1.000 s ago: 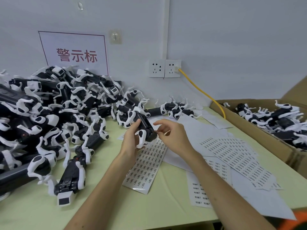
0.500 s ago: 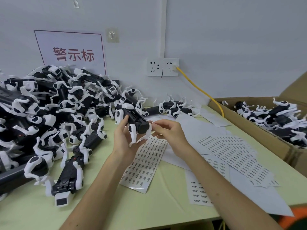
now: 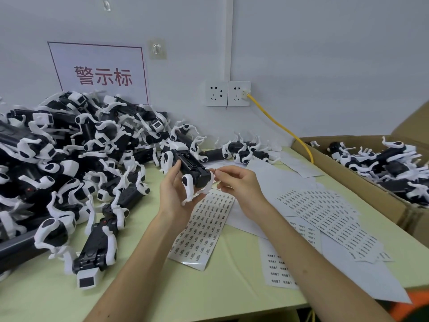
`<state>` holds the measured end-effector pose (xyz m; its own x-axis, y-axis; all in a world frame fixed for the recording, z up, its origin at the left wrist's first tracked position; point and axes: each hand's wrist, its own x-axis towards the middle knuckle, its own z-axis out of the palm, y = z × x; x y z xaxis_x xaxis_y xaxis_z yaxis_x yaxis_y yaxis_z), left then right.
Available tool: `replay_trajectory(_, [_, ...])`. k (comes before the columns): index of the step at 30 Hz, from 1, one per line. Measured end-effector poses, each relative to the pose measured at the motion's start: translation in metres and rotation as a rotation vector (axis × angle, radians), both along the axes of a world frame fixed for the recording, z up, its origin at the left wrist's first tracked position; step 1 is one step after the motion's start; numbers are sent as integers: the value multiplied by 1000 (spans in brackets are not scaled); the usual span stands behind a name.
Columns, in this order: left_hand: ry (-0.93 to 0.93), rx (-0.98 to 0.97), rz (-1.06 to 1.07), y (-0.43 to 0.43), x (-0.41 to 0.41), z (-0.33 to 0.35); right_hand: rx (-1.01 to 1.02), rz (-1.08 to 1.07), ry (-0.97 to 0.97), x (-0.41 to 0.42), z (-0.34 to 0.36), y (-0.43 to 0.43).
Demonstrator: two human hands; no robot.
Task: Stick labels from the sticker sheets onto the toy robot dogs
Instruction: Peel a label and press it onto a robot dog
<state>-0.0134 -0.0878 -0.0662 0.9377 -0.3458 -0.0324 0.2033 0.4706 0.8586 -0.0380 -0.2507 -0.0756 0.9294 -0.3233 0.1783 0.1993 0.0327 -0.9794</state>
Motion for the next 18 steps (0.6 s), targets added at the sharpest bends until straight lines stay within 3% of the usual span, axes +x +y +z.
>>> replay_trajectory(18, [-115,-10,-55,-3,2,-2,62,77,24,-3,3,3])
